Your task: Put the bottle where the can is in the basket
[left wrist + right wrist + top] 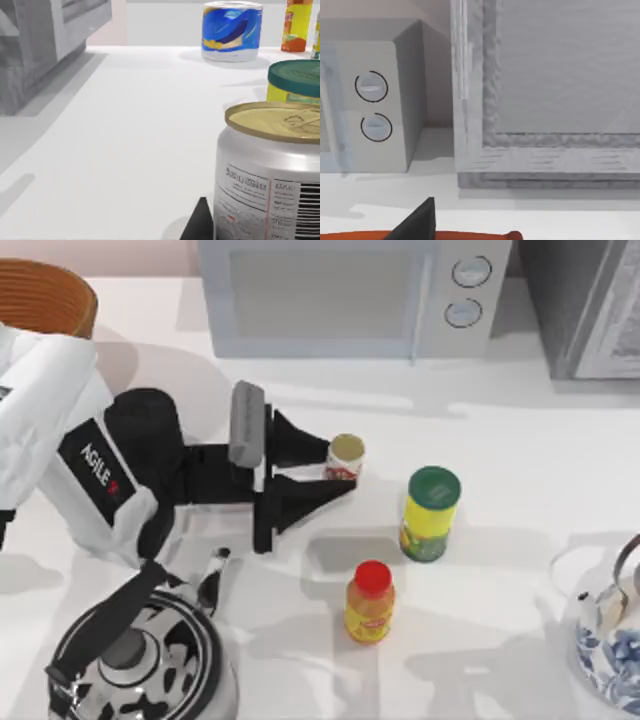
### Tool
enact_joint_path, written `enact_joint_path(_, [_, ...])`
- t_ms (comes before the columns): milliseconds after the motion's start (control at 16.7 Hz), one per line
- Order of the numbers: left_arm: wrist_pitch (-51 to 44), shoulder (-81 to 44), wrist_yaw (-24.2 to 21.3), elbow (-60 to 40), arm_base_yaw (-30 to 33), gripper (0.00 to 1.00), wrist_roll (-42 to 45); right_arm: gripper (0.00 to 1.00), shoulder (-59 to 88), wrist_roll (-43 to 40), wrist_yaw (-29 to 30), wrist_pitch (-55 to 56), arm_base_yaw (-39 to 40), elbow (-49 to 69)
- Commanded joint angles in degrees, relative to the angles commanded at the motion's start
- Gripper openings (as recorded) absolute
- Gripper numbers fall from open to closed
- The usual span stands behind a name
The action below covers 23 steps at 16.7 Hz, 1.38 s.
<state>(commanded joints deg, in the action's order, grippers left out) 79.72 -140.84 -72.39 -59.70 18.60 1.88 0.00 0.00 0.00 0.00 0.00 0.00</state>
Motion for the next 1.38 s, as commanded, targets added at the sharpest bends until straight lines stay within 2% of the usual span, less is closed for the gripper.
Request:
enact_joint_path(480, [1.45,-2.72,-1.35,-0.95,0.44,0.0,-0.05,1.0,0.0,0.0,0.0,0.0,0.0,0.0])
enact_joint_path(1260, [1.45,-2.72,-1.35,-0.95,0.44,0.98,-0.05,1.0,0.0,0.0,0.0,0.0,0.0,0.0])
enact_joint_path(1380, [1.45,-2.72,-1.35,-0.95,0.44,1.0,-0.05,1.0,0.0,0.0,0.0,0.0,0.0,0.0])
